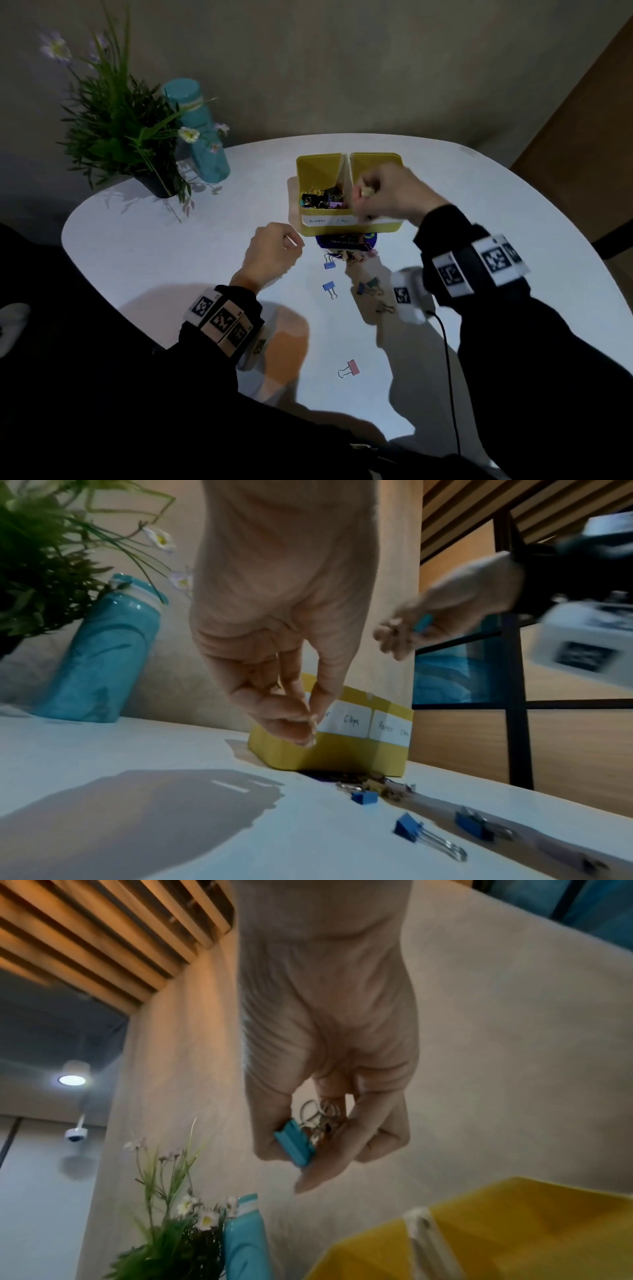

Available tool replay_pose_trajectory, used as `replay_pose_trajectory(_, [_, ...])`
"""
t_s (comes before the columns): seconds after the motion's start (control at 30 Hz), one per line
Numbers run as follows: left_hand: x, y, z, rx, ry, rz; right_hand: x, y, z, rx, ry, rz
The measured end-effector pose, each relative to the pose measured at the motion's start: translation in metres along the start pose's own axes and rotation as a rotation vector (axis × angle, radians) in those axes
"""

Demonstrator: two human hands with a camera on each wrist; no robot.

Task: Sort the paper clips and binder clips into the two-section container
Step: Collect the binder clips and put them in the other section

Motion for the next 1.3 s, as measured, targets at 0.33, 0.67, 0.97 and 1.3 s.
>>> replay_pose_trajectory(0.33, [-0.047,-0.008,-0.023,-0.236,0.303,0.238,-0.021,0.063,0.034,0.176,-0.338,0.023])
replay_pose_trajectory(0.67, [-0.064,-0.004,-0.031,-0.354,0.400,0.269,-0.016,-0.020,-0.045,0.028,-0.537,-0.045])
replay_pose_trajectory(0.97, [-0.084,0.000,-0.031,-0.380,0.647,0.363,-0.083,-0.006,-0.097,0.129,-0.715,0.168])
replay_pose_trajectory(1.3, [-0.069,-0.053,-0.022,-0.201,0.561,0.542,-0.085,-0.073,-0.094,0.244,-0.592,0.244])
Point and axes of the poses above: each hand's wrist, its own y-axis towards the middle knuckle, its own x-axis out of the back of the hand, z = x × y, the point moved 5 cm from there along y, towards the middle knuckle, and after that the axes turned 4 degrees about -y, right-handed, at the moved point
